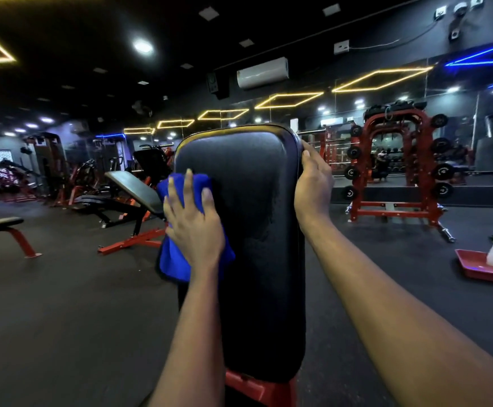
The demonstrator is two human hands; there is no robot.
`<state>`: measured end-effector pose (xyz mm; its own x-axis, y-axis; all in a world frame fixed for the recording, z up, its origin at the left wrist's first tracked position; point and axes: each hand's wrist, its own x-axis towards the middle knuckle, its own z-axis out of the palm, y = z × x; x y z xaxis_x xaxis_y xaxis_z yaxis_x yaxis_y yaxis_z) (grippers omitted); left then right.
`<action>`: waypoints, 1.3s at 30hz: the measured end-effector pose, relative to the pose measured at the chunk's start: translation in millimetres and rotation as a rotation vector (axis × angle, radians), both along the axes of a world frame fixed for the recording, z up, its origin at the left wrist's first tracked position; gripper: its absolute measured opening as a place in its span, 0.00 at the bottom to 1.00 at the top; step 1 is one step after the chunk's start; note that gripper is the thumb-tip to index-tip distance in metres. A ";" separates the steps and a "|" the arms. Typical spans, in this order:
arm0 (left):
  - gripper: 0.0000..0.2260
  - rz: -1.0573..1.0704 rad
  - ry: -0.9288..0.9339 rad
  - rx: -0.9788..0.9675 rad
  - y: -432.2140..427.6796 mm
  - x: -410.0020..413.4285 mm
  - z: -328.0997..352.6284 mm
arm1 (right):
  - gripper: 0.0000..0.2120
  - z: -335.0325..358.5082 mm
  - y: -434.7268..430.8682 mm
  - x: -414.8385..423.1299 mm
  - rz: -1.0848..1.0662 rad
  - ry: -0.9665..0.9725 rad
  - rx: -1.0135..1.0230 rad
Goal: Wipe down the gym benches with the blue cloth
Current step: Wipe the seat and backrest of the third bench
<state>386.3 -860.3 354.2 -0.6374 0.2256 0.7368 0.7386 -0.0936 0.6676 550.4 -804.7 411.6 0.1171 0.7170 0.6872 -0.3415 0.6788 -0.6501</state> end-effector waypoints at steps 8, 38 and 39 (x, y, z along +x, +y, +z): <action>0.24 0.026 0.074 -0.036 6.6 -22.3 49.7 | 0.20 -2.2 -0.6 -2.3 -0.013 -0.018 0.023; 0.22 0.016 0.300 0.056 7.9 85.8 63.2 | 0.22 -19.3 22.6 -1.5 0.506 0.000 -0.149; 0.21 0.019 0.305 0.071 10.9 86.7 70.4 | 0.24 -20.2 23.9 -1.1 0.500 0.002 -0.152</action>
